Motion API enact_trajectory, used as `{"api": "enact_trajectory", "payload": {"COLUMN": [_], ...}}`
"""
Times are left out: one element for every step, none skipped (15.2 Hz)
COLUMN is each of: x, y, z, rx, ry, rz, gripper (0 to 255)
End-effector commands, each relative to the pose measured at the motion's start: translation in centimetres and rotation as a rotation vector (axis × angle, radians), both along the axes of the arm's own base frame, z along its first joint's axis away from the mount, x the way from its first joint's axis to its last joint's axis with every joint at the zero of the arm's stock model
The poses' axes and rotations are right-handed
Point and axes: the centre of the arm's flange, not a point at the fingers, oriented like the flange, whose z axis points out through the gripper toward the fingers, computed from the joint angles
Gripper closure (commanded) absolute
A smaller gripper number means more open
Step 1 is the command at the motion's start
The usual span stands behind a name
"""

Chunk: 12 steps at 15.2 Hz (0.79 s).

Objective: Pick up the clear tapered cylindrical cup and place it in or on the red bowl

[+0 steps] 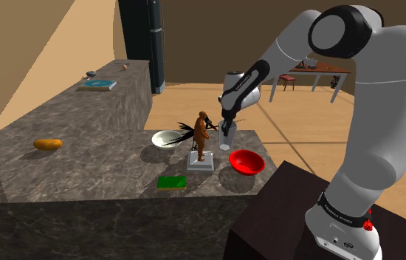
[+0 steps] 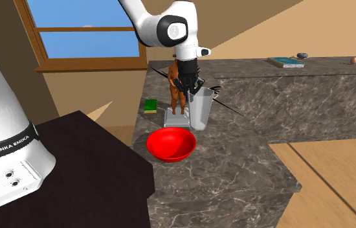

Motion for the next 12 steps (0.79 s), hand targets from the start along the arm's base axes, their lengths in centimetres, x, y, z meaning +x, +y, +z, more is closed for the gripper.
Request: {"api": "enact_trajectory", "payload": {"x": [-0.1,-0.1,-0.1,-0.1,-0.1,-0.1,-0.1,-0.1,-0.1,-0.1,-0.1,-0.1], "y": [0.0,0.0,0.0,0.0,0.0,0.0,0.0,0.0,0.0,0.0,0.0,0.0], "z": [1.1,1.6,2.1,2.6,3.2,3.7,4.2,4.7,5.3,5.8,6.3,6.9], "rx": [0.0,0.0,0.0,0.0,0.0,0.0,0.0,0.0,0.0,0.0,0.0,0.0], "ry": [0.0,0.0,0.0,0.0,0.0,0.0,0.0,0.0,0.0,0.0,0.0,0.0], "rz": [0.0,0.0,0.0,0.0,0.0,0.0,0.0,0.0,0.0,0.0,0.0,0.0], "gripper": [255,255,255,255,255,255,255,255,255,255,255,255]}}
